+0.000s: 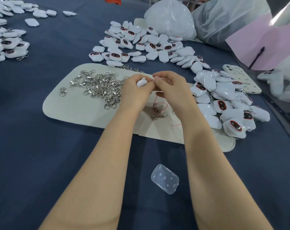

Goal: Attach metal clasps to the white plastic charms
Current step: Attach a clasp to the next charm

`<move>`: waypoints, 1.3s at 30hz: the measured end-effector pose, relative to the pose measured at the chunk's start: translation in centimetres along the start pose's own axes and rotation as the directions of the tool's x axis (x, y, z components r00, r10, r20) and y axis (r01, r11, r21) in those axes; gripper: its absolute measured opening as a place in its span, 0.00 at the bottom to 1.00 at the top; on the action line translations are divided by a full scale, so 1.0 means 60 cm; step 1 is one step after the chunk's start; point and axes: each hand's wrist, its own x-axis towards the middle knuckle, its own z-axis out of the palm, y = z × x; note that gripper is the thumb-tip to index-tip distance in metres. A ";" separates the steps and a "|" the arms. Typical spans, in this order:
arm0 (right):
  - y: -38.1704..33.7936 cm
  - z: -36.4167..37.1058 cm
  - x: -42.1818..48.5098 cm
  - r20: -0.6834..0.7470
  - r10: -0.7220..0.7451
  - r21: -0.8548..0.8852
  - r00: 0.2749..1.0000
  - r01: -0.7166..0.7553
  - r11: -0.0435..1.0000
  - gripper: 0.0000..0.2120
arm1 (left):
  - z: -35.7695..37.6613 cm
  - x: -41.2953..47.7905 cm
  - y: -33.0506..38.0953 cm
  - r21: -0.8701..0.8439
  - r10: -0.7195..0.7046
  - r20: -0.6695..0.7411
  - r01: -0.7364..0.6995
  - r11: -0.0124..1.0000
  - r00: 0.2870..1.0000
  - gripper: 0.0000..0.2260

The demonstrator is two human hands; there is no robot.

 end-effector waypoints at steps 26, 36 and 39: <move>-0.002 0.002 0.003 -0.075 0.028 -0.053 0.997 -0.032 0.998 0.05 | -0.001 0.003 -0.005 0.266 0.283 -0.128 -0.242 0.933 0.951 0.03; -0.003 0.023 -0.006 0.037 0.035 0.078 0.999 -0.038 0.996 0.07 | -0.002 0.003 0.000 0.224 0.269 -0.180 -0.227 0.948 0.946 0.03; -0.002 0.024 -0.008 0.093 0.065 0.124 0.994 -0.076 0.989 0.10 | -0.003 0.004 -0.001 0.232 0.274 -0.177 -0.230 0.945 0.945 0.03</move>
